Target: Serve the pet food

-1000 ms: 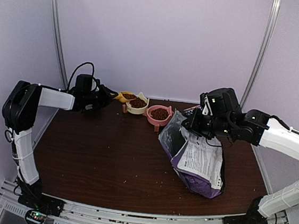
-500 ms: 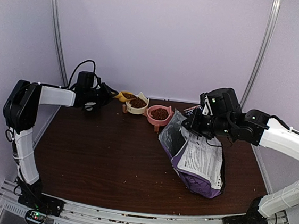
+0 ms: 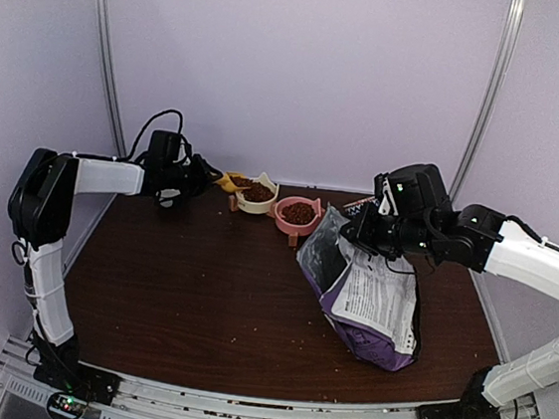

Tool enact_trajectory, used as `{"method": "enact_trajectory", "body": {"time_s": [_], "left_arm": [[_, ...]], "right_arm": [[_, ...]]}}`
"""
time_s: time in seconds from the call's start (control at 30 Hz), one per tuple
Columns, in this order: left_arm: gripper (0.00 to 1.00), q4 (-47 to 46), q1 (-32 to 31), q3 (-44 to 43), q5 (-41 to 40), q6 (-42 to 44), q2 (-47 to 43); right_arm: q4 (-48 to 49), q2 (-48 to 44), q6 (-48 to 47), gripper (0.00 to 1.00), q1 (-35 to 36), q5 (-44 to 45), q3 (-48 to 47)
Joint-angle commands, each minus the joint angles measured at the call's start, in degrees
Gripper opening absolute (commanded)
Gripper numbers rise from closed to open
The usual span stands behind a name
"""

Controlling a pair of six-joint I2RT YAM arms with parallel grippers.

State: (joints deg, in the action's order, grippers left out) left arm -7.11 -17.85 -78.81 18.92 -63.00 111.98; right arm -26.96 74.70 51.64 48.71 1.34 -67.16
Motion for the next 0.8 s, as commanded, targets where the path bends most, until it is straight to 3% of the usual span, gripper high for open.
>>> {"method": "enact_trajectory", "body": {"time_s": [0.0, 0.77], "left_arm": [[0.0, -0.2, -0.6, -3.1, -1.8, 2.6, 0.6], [0.0, 9.7, -3.2, -11.1, -5.7, 8.8, 1.9]], "right_arm": [[1.2, -0.6, -0.4, 0.0, -0.8, 0.1, -0.6], [1.2, -1.4, -0.9, 0.0, -1.3, -0.6, 0.3]]}}
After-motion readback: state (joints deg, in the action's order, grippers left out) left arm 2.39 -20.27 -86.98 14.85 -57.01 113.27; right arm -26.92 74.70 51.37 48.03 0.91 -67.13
